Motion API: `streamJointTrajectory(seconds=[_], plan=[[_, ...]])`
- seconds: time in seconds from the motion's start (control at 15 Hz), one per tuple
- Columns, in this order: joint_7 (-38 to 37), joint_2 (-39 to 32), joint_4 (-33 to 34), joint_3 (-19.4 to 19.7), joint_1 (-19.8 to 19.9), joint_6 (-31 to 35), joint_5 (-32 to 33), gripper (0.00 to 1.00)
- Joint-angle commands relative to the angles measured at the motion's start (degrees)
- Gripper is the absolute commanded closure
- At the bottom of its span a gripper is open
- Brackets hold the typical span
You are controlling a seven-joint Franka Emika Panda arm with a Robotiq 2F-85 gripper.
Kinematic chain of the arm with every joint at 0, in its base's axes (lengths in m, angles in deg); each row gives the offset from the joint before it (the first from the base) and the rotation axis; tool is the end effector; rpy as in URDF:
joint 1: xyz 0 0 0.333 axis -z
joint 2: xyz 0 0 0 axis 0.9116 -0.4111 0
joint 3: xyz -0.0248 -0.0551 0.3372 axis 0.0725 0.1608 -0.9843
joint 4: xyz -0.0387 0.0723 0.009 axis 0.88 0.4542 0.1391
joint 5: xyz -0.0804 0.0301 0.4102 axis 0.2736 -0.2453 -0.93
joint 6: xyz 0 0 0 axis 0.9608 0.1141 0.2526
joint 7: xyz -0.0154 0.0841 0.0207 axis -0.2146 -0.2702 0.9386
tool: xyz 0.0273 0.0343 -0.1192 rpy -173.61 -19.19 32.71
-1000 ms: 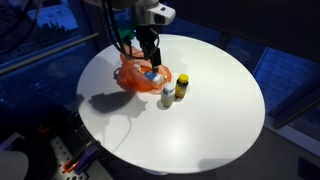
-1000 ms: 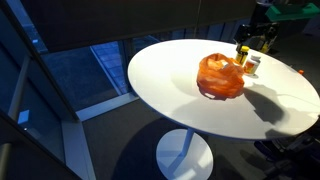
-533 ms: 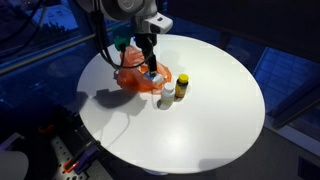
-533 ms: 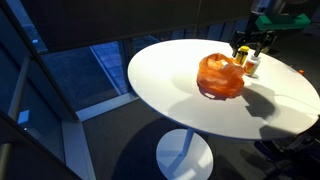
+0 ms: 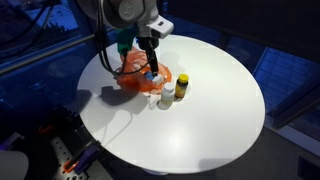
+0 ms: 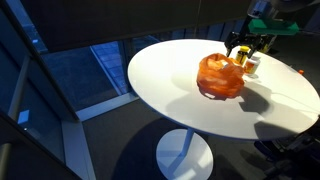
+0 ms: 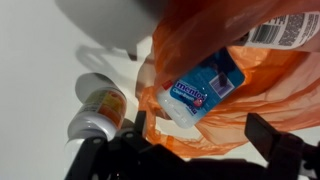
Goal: Remove the blue bottle from the plastic bag and put it on the table
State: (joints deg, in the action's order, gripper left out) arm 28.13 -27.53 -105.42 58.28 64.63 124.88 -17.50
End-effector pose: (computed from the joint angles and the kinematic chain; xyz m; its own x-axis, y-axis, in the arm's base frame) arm 0.5607 -0.0505 0.2083 0.7800 -0.6143 0.1190 -0.6181 -0.7861 -0.0069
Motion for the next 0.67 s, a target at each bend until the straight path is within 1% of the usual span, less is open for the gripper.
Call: streamJointTrajectory(seconds=[0.0, 0.2, 0.6], plan=[[-0.08, -2.28, 2.15, 0.78, -1.01, 1.38, -2.6, 0.0], [0.34, -3.65, 3.07, 0.61, -1.28, 1.48, -4.32, 0.0], [2.88, -6.04, 4.04, -1.22, -1.06, 2.33, -9.15, 0.0]])
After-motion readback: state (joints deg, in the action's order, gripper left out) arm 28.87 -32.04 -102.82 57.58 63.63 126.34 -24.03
